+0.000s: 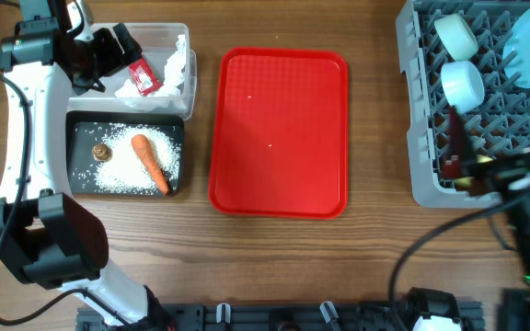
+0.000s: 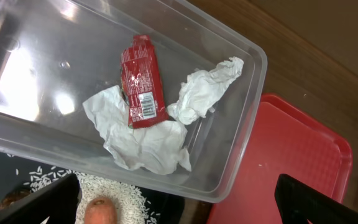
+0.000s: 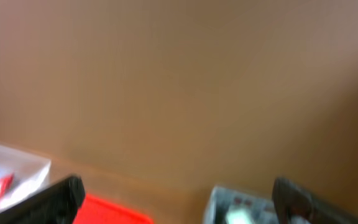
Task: Sort waste into correct bins and load items into the dishwasher rack
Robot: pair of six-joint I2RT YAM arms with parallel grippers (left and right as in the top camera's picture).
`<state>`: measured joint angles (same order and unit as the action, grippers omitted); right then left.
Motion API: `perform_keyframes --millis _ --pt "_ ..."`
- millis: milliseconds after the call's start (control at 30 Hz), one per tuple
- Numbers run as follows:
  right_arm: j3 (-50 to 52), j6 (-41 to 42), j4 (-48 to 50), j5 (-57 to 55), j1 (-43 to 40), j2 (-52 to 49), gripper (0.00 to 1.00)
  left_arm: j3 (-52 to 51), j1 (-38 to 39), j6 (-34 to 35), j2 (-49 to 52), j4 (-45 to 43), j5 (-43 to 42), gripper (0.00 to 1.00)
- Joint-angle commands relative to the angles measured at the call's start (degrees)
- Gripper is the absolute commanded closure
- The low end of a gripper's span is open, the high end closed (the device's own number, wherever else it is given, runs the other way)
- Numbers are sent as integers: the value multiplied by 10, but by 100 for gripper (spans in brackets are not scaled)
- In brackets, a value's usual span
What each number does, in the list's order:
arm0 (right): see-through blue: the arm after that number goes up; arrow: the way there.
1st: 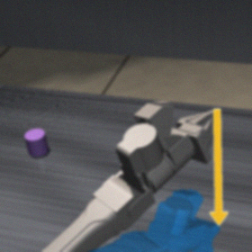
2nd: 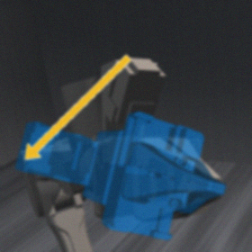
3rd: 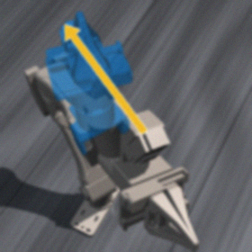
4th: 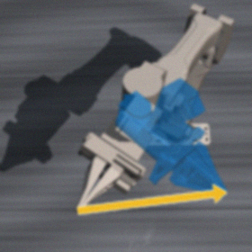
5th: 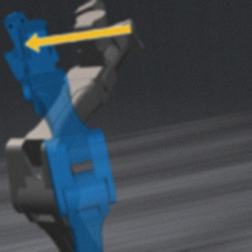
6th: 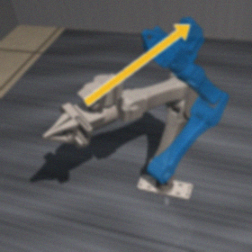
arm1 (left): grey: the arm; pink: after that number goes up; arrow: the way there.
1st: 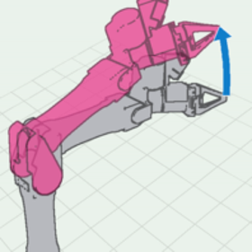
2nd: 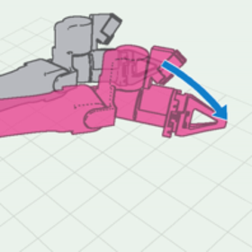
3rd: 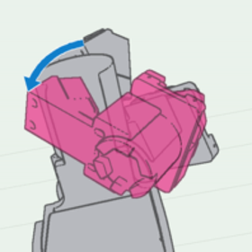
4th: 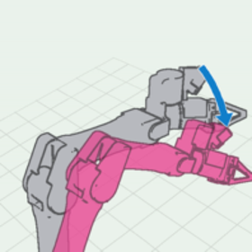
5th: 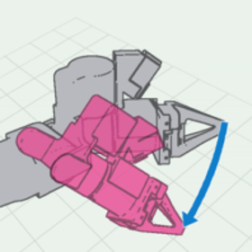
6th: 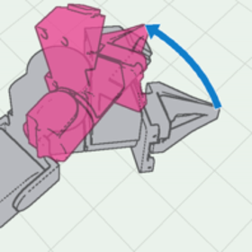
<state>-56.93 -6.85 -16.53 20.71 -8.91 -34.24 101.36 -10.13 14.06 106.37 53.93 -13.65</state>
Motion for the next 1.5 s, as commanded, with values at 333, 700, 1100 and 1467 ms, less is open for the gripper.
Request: perform_keyframes --millis 333,700,1100,1467 --pt "527 113 277 -111 87 238 0 7 -2 -1 -17 -2 -9 0" --pt "566 114 171 -131 87 339 0 7 -2 -1 -17 -1 -9 0" --pt "566 114 171 -131 144 341 0 7 -2 -1 -17 -1 -9 0" --pt "566 114 171 -131 144 339 0 7 -2 -1 -17 -1 -9 0"
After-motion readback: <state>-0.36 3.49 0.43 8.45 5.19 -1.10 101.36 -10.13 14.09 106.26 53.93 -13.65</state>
